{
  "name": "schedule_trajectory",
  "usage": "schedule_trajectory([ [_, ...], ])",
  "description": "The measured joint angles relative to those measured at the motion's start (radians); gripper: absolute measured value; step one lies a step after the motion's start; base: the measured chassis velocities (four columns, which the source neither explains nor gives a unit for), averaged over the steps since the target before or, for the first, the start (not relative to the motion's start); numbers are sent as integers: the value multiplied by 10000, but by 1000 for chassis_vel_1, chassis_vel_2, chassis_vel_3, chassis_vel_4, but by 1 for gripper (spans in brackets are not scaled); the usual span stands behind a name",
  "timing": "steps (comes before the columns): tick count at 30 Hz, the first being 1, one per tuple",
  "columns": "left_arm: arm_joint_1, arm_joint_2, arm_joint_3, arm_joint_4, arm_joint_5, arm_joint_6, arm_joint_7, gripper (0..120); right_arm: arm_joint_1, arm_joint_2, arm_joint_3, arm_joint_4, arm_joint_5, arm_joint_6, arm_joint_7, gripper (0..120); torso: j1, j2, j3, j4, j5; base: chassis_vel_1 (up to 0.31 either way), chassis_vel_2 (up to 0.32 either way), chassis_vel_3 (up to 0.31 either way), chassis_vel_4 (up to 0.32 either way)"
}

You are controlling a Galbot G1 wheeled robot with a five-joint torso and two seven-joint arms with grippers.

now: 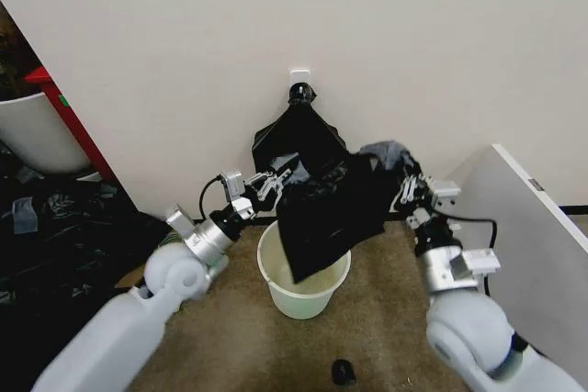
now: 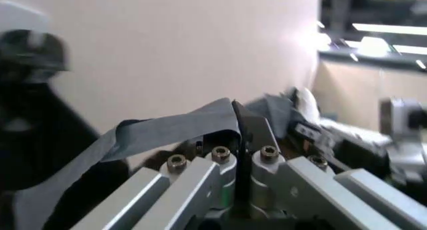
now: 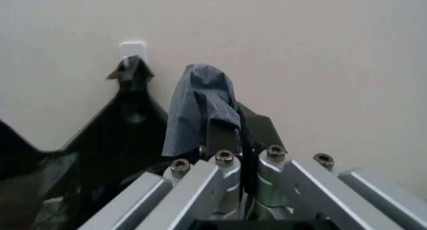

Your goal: Place the garbage bag over the trash bin.

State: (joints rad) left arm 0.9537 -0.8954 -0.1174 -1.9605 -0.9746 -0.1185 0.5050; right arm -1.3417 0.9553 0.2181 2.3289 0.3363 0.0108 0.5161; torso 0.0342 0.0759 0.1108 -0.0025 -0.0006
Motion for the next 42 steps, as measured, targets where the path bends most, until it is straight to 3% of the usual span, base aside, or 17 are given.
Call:
schedule_trajectory([
  [8,416,-34,-107,-93,767,-184,320,0,-757,203,-163,267,-298,216,-239,0,0,0,-2,1,-2,0,0,0,0],
  [12,522,-123,-254,-29,1690,-371,302,0,-1127,278,-310,444,-120,247,-282,0,-1,0,-2,0,0,0,0,0,0],
  [16,563,-200,-376,407,3101,-825,126,0,-1303,353,-482,455,324,439,-433,0,0,0,-2,0,0,0,0,0,0],
  [26,428,-623,-689,1512,4675,-1591,-511,0,-1148,550,-925,-25,914,759,-913,0,0,0,0,0,-1,0,0,0,0],
  [32,70,-605,-746,1782,4939,-1663,-579,0,-890,603,-1300,-345,1272,757,-950,0,0,0,0,1,-1,0,0,0,0],
  [42,-887,23,-827,1548,3699,-1368,66,0,-164,341,-1202,-238,2224,1069,-2108,0,0,0,1,0,-1,0,0,0,0],
])
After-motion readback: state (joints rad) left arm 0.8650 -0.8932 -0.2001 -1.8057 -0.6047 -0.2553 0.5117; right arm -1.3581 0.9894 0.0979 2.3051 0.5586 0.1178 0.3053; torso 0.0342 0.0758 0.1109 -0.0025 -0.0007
